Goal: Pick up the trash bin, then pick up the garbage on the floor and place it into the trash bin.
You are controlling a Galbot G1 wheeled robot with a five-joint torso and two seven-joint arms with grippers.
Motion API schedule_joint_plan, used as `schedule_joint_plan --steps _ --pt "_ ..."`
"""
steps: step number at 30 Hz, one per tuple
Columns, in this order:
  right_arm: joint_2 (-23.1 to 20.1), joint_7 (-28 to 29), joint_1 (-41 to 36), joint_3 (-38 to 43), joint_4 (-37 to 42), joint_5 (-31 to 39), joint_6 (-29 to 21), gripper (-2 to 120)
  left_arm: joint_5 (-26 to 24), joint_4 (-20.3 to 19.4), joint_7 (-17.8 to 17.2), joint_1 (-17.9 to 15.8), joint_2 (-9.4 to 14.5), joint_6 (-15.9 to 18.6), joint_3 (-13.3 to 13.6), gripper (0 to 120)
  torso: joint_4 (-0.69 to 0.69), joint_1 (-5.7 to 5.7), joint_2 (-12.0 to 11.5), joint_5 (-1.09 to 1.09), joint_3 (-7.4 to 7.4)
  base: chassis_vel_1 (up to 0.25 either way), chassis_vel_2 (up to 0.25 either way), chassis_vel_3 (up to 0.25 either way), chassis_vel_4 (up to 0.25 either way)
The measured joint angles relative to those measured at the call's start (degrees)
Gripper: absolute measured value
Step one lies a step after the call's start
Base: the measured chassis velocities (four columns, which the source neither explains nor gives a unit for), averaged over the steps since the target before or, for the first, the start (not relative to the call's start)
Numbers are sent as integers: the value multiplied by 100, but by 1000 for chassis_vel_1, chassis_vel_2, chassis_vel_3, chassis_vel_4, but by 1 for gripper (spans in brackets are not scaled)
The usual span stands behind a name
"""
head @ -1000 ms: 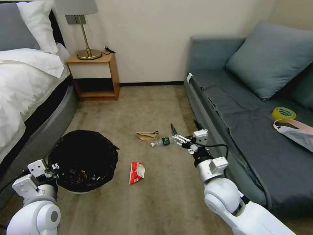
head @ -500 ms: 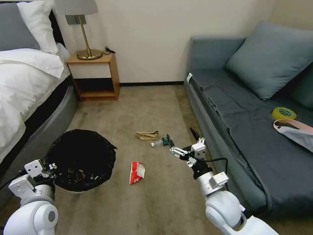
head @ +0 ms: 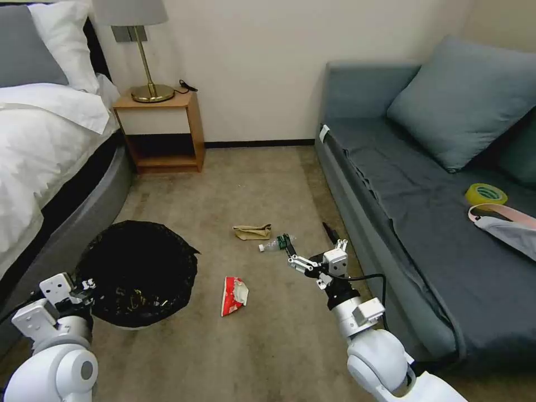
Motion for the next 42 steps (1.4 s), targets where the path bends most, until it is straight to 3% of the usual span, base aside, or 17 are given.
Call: schedule_joint_plan --steps 42 --pt "-48 -22 345 -364 -326 130 55 100 -59 40 3 -37 13 -16 -63 4 0 1 0 1 1 -70 67 68 -69"
